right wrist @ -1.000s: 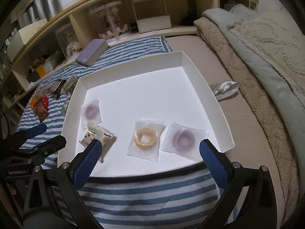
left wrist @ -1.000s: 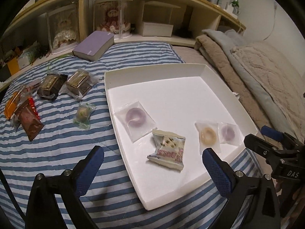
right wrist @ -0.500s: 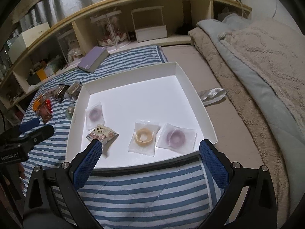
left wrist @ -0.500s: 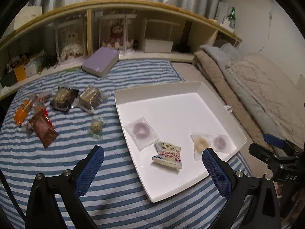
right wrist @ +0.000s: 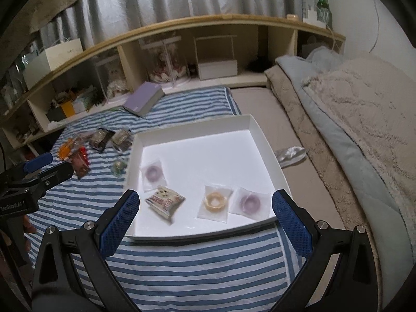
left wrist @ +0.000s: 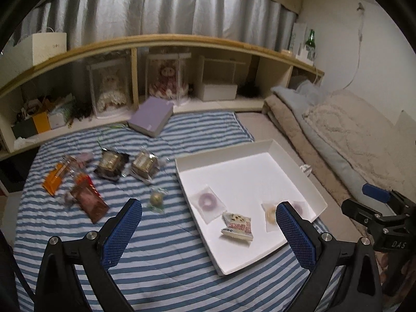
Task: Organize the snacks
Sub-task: 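Move both tools back toward the remaining snacks on the bed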
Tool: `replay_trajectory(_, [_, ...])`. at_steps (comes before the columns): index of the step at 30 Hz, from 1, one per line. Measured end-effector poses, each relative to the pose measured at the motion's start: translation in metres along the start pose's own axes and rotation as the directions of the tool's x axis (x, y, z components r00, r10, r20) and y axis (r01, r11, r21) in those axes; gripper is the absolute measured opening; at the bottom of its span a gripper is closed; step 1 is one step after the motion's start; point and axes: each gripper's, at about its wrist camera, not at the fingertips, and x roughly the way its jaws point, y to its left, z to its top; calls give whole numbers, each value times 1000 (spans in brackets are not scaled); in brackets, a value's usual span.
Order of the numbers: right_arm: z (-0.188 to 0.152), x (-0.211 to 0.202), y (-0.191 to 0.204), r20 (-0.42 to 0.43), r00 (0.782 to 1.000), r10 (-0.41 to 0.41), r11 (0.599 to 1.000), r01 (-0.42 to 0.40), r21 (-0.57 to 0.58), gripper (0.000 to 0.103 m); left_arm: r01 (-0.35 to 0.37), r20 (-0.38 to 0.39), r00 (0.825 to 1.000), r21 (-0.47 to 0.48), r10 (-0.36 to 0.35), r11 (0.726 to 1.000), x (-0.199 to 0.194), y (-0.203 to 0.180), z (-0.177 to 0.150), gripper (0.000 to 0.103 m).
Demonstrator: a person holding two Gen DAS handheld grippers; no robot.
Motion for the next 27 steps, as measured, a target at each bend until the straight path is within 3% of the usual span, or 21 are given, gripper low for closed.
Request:
replay_trajectory(16, [37,-17,79,79,995,58,997,-54,-54,103,-64,93,994,7,63,998,-88,64,12,103])
replay_trajectory(27, [50,5,143,81,990,114,990,-106,-93,103,-138,101,985,-30,141,990,-112,120,5,103])
